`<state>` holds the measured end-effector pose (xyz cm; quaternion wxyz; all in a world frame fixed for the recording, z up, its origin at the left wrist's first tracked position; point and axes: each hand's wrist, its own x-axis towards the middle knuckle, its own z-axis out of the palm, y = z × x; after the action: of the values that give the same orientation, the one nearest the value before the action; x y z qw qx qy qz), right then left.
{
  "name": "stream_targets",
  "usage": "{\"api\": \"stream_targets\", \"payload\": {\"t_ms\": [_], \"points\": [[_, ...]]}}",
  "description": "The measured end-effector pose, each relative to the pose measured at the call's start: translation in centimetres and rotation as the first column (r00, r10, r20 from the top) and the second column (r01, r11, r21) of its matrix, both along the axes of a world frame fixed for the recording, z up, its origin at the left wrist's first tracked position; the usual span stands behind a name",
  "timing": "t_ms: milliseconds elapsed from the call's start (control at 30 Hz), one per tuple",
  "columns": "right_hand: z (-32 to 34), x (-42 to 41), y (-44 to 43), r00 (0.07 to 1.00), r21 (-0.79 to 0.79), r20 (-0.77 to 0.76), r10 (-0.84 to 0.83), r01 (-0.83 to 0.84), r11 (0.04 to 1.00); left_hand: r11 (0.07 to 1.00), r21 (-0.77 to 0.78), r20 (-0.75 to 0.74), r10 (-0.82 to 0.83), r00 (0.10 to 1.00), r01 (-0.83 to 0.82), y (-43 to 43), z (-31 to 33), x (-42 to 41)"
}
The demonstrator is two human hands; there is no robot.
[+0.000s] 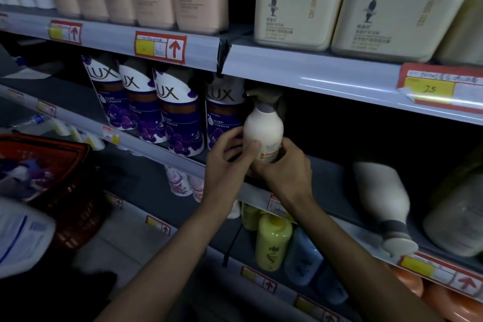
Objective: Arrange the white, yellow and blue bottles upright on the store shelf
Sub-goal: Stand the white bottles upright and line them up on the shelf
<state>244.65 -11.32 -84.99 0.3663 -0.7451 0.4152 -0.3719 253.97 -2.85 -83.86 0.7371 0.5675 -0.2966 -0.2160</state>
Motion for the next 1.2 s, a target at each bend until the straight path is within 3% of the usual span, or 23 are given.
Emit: {"api": "stream_targets", "payload": {"t_ms": [333,500,700,967,1067,1200], "points": [[-1.6,0.7,1.5,0.999,-0.030,-0.016,-0.045,0.045,0.999,0.999,0.000,-0.033,0.033,0.999,-0.033,-0.3,-0.8,0.4],[-1.4,-0.5,0.9,0.995,-0.009,-0.083,0.048,-0.049,0.999,0.999,0.027,-0.013,0.024,1.000,-0.024,0.0,-0.9,0.5],[0.4,-5.4,0.9,0.982,-0.201,-0.189,0.020,-0.059,0.978,0.990,0.099,0.140,0.091,0.986,-0.105,1.5,-1.6,-1.3],[2.6,-13.8,1.1,0.965,-0.402,-0.241,-0.101,-0.004,0.916,0.993,0.122,0.249,-0.036,0.968,0.005,1.2,-1.6,-6.3],[2.7,-16.5,0.6,0.957,-0.396,-0.246,-0.154,0.046,0.917,0.982,0.177,0.398,-0.132,0.908,0.066,0.3,-2.0,-8.4],[2.0,-18.8,0.3,0.956,-0.268,-0.240,-0.170,0.103,0.958,0.961,0.258,0.571,-0.238,0.786,0.103,-1.0,-2.3,-11.7]]}}
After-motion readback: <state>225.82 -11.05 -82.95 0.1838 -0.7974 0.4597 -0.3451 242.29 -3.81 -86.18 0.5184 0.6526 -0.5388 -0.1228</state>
